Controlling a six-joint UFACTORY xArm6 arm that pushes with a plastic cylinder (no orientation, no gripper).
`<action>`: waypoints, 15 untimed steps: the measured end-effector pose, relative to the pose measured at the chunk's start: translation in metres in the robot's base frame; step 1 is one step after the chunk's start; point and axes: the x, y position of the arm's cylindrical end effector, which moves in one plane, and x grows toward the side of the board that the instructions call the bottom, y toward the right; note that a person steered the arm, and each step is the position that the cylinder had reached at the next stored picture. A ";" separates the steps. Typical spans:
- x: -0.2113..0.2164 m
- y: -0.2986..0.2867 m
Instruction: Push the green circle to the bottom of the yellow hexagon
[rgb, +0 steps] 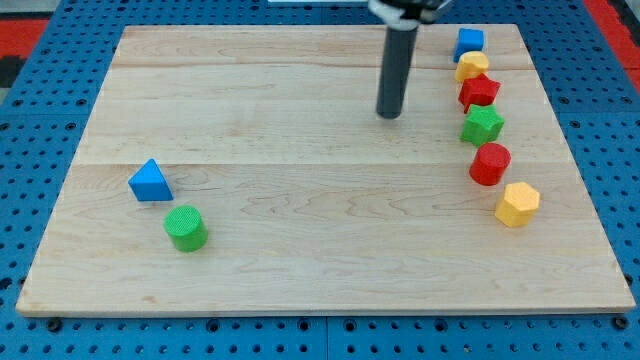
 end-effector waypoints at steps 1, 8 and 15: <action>0.046 -0.054; 0.161 -0.242; 0.132 -0.016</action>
